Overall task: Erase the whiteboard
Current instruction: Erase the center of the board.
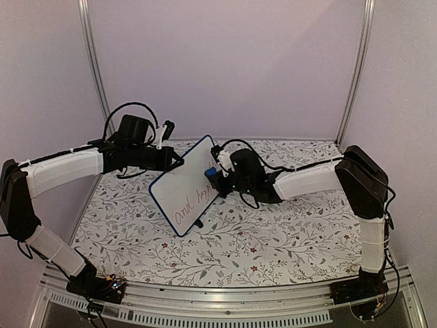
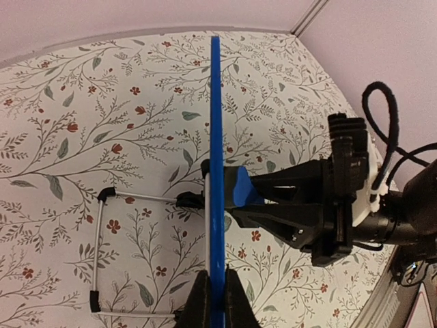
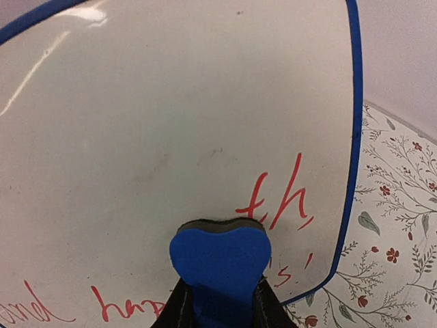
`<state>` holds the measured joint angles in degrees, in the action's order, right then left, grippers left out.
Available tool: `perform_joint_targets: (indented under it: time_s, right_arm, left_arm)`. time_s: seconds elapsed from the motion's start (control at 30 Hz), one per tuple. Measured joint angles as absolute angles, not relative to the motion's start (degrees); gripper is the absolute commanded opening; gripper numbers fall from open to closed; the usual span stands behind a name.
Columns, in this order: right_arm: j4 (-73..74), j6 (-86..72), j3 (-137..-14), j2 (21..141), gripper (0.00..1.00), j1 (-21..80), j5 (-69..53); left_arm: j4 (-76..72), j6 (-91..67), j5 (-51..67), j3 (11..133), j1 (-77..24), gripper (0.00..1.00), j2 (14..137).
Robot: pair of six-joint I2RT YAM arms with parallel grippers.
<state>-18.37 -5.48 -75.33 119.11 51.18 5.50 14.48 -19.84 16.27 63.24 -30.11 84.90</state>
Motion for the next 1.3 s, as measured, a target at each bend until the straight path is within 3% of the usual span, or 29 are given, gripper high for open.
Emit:
perform_joint_targets:
  time_s: [0.4, 1.0, 1.3]
  right_arm:
    - [-17.7, -3.0, -83.7, 119.1, 0.17, 49.9, 5.5]
    - [-21.0, -4.5, -74.0, 118.2, 0.16, 52.9, 3.9]
    - [-18.9, -4.0, -75.6, 118.2, 0.17, 52.0, 4.0]
  left_arm:
    - [14.5, -19.8, 16.4, 63.2, -30.1, 0.00, 84.9]
    - [14.5, -19.8, 16.5, 63.2, -30.1, 0.00, 84.9]
    - [14.4, -19.8, 16.5, 63.2, -30.1, 0.00, 85.0]
